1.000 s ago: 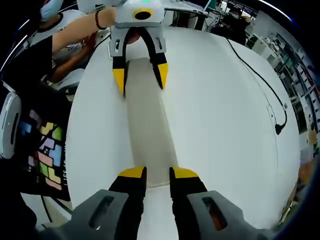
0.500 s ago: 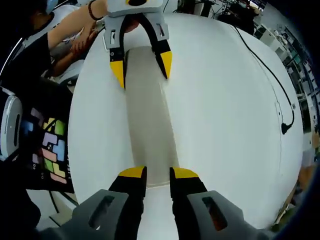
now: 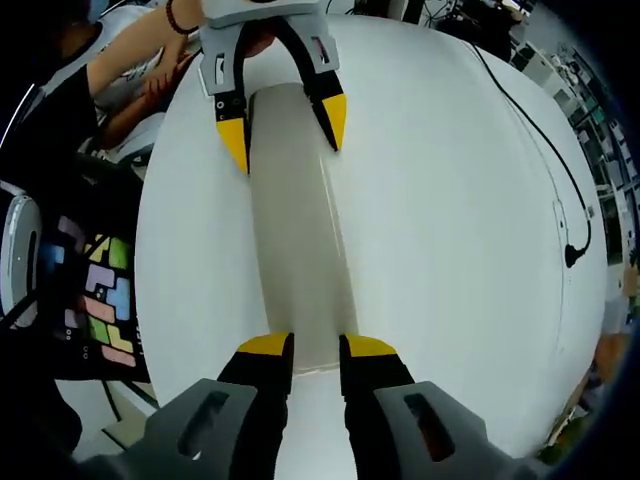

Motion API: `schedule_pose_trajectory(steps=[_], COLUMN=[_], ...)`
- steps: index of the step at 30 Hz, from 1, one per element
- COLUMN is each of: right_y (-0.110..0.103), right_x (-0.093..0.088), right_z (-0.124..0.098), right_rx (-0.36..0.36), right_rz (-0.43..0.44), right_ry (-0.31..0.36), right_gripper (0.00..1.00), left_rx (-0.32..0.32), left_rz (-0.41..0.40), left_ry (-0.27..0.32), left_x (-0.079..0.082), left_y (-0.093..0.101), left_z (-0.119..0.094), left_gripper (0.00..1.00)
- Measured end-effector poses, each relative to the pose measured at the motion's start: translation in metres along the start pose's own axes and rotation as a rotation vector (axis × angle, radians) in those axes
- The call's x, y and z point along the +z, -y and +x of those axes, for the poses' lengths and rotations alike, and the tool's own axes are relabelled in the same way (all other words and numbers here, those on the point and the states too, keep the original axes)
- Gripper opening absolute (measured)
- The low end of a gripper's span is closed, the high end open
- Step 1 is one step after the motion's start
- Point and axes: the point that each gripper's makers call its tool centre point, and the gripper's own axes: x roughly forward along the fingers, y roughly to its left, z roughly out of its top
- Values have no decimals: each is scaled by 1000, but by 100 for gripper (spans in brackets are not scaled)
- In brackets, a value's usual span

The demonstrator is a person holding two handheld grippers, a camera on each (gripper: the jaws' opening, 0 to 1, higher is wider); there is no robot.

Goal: Arrange the utensils inside the cutlery case until each visible utensil rests in its matching compartment.

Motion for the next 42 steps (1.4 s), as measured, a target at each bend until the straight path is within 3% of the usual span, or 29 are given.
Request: schedule_pose_trajectory(steps=[1, 2, 6, 11, 22, 27, 34, 42], right_y=[3, -1, -1, 0, -1, -1, 1, 3], right_x=[-2, -2, 0, 0, 0, -1, -1, -3], right_z=[0, 0, 9, 5, 3, 3, 3, 3], right_rx=[-42, -38, -40, -39, -38, -36, -29, -27], right_rz=[-65, -16, -19, 5, 2, 7, 4, -22], right_ry=[-32, -35, -61, -42, -44, -27, -28, 9], right_gripper=[17, 17, 17, 17, 17, 17, 17, 17], left_rx=[3, 2, 3, 17, 89, 124, 143, 151], left_rz=[4, 5, 2, 2, -2, 19, 80, 91], left_ry=[-1, -4, -8, -15, -70, -212, -389, -518], left_x=[0, -1, -1, -1, 13, 2, -13, -20], left_y=[0, 0, 0, 0, 1, 5, 3, -8], left_z=[1, 1, 1, -3, -49, -66, -68, -56], left_gripper=[48, 48, 48, 48, 38, 25, 22, 22])
